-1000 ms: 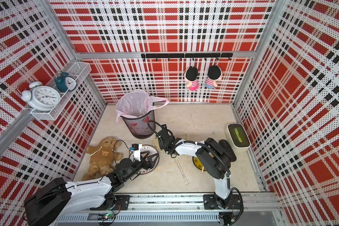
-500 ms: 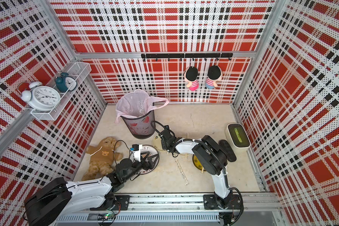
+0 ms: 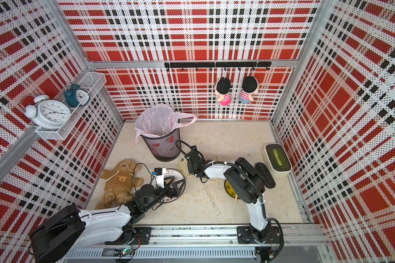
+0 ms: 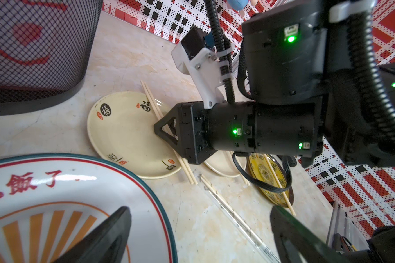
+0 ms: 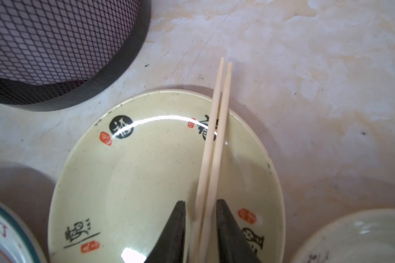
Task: Remove the packaging of disposable chopsticks
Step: Adjust the disposable chopsticks at the plate, then pick up the disposable chopsticks from the center of the board.
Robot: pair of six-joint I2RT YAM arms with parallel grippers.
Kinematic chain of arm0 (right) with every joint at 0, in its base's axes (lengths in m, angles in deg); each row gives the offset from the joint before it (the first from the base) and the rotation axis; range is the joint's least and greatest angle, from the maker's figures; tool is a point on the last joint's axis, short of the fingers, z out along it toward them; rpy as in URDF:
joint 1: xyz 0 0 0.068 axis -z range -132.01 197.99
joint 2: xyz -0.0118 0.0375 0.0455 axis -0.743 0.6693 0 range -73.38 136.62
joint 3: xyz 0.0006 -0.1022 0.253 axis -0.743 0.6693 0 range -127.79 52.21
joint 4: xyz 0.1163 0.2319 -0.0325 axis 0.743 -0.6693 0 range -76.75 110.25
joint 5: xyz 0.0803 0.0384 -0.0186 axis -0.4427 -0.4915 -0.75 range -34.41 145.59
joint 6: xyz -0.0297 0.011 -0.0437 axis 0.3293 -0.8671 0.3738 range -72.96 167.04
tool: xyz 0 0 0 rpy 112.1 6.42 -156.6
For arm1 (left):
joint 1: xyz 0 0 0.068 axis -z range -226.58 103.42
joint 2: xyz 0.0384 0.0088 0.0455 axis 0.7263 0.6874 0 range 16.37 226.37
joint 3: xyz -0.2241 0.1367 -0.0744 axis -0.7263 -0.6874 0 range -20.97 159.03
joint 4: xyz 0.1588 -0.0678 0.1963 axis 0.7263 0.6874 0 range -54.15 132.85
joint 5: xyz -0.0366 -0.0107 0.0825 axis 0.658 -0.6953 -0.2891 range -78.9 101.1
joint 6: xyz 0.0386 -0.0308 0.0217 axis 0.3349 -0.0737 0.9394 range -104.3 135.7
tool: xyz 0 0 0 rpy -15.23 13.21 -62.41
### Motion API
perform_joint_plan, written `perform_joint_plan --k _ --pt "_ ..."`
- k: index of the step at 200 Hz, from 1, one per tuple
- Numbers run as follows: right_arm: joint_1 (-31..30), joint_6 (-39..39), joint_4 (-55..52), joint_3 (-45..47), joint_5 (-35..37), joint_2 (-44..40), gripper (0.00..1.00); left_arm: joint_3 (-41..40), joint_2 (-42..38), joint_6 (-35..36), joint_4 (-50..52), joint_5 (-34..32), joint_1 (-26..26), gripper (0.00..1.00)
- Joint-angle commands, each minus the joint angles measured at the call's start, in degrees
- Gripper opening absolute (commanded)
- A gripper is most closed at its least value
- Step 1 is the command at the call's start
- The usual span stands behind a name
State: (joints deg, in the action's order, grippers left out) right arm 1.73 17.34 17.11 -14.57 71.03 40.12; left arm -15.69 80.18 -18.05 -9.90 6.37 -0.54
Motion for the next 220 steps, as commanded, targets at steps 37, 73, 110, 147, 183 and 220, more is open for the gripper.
perform_joint_plan --k 37,73,110,147,183,220 --pt "-0.2 0.1 3.8 3.5 -0.4 -4.7 0.47 -0.7 -0.5 1.1 -1.4 0.9 -0.4 0.99" --pt "-1.3 0.8 6.4 7.4 0.8 -9.9 0.51 -0.6 -0.5 1.0 -1.4 1.0 -0.4 0.99" --pt "-5.2 3.1 7.2 12.2 6.8 -18.4 0.61 -0.5 -0.7 1.1 -1.4 1.3 -0.4 1.0" --pt "-11.7 3.8 6.0 21.3 13.8 -32.6 0.9 -0.4 -2.6 2.3 -2.7 4.2 0.9 0.98" --pt "-14.8 -1.6 2.3 34.2 11.2 -49.1 1.0 0.5 -3.6 3.1 -2.6 4.7 4.7 0.98" --pt "-17.0 -9.0 -5.0 45.0 7.1 -64.4 0.96 1.2 -3.7 3.4 -1.9 1.7 9.5 0.98"
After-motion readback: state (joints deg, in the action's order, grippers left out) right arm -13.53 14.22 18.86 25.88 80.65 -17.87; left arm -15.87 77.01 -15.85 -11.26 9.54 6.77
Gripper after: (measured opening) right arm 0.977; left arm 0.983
